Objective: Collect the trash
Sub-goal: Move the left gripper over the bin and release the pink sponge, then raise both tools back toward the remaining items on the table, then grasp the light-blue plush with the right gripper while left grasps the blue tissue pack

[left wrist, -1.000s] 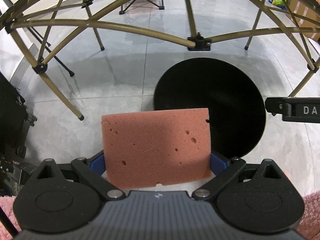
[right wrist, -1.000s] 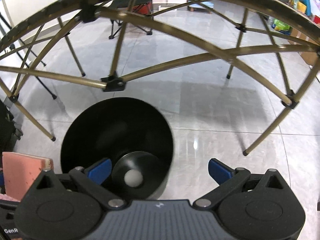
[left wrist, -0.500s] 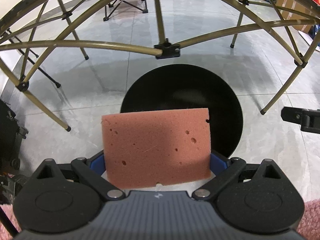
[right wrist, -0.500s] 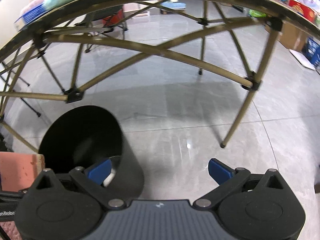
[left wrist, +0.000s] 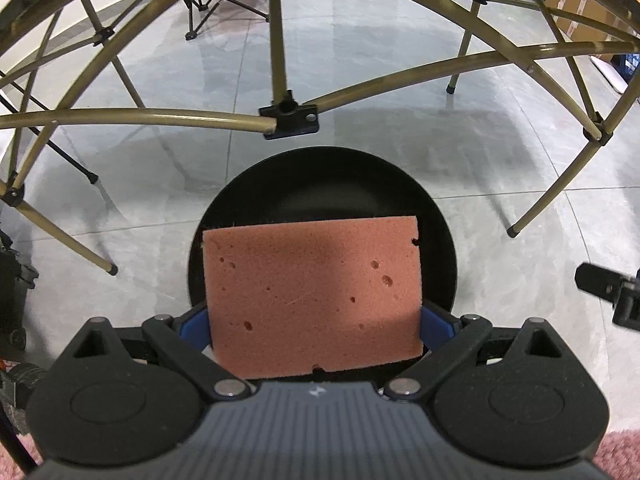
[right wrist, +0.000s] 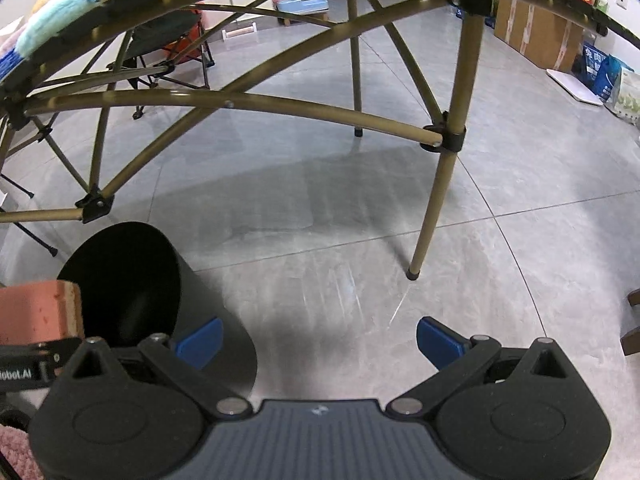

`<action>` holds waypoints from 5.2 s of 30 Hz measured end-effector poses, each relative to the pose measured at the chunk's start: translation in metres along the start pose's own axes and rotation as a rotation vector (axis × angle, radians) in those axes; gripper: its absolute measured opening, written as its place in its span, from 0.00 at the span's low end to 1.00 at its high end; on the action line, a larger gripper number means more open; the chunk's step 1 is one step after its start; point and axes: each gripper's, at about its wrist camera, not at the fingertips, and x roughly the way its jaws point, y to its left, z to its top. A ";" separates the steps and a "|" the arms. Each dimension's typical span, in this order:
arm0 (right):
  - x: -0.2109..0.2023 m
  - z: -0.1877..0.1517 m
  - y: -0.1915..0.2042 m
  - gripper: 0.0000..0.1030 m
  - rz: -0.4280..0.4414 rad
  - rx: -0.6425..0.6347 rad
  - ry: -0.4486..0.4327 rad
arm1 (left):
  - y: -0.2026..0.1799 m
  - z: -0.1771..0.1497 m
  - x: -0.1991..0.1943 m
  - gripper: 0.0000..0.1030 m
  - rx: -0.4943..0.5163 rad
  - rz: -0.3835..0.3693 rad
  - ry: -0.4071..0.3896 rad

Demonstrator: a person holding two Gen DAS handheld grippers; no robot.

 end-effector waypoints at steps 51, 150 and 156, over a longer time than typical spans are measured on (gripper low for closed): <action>0.004 0.000 -0.004 1.00 -0.013 -0.006 0.005 | 0.000 0.017 0.004 1.00 -0.050 -0.009 0.019; -0.088 0.139 0.112 0.80 0.147 -0.160 -0.683 | 0.072 0.154 -0.097 1.00 -0.189 -0.011 -0.532; -0.087 0.140 0.098 0.80 0.131 -0.148 -0.673 | 0.063 0.156 -0.087 1.00 -0.176 0.034 -0.535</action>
